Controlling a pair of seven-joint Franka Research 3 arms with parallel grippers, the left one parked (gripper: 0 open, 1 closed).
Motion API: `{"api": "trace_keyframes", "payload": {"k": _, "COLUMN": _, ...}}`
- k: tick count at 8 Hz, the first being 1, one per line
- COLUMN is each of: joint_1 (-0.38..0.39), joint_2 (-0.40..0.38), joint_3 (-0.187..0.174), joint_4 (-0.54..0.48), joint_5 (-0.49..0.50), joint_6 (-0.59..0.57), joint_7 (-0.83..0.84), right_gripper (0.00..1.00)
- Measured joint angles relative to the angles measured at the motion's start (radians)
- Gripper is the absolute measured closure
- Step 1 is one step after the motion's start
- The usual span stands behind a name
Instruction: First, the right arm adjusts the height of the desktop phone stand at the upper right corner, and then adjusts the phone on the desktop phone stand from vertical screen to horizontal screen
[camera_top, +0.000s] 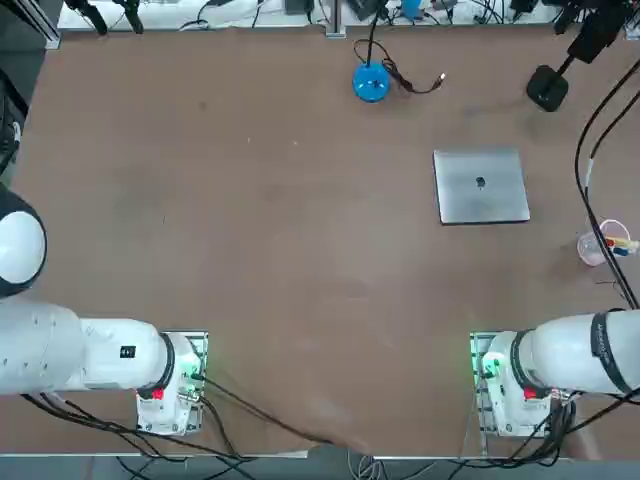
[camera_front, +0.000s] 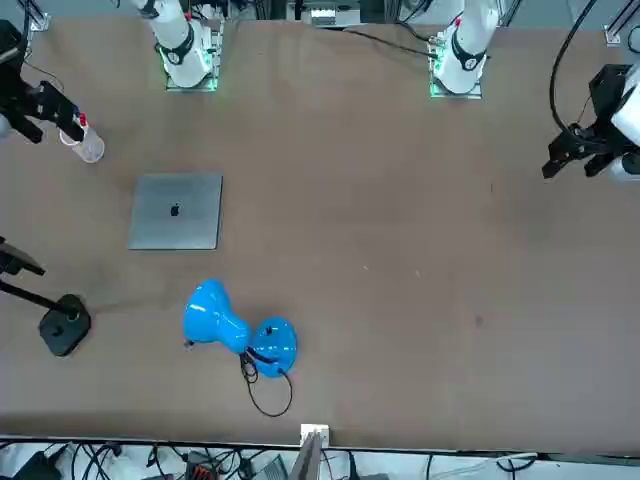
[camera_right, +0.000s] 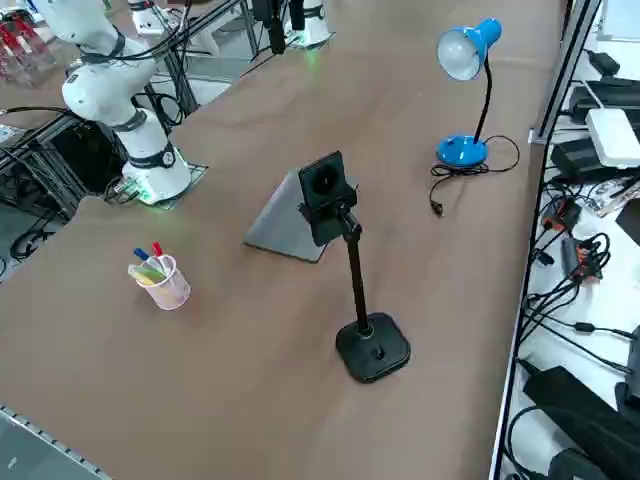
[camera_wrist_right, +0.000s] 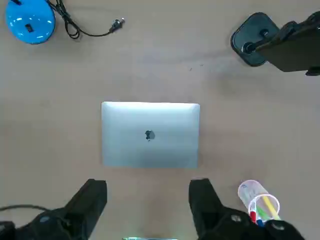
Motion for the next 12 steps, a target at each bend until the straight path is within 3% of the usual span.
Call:
{"api": "trace_keyframes", "payload": {"k": 7, "joint_1": -0.001, "joint_2": 0.022, "joint_3": -0.002, "joint_4": 0.022, "joint_5": 0.0, "joint_6": 0.012, "joint_7": 0.0, "right_gripper": 0.0}}
{"api": "trace_keyframes", "payload": {"k": 9, "joint_1": -0.019, "joint_2": 0.058, "joint_3": -0.024, "joint_4": 0.095, "joint_5": 0.0, "joint_6": 0.033, "joint_7": 0.003, "right_gripper": 0.0}}
{"api": "trace_keyframes", "payload": {"k": 12, "joint_1": -0.113, "joint_2": 0.186, "joint_3": -0.043, "joint_4": 0.242, "joint_5": 0.0, "joint_6": 0.075, "joint_7": 0.001, "right_gripper": 0.0}}
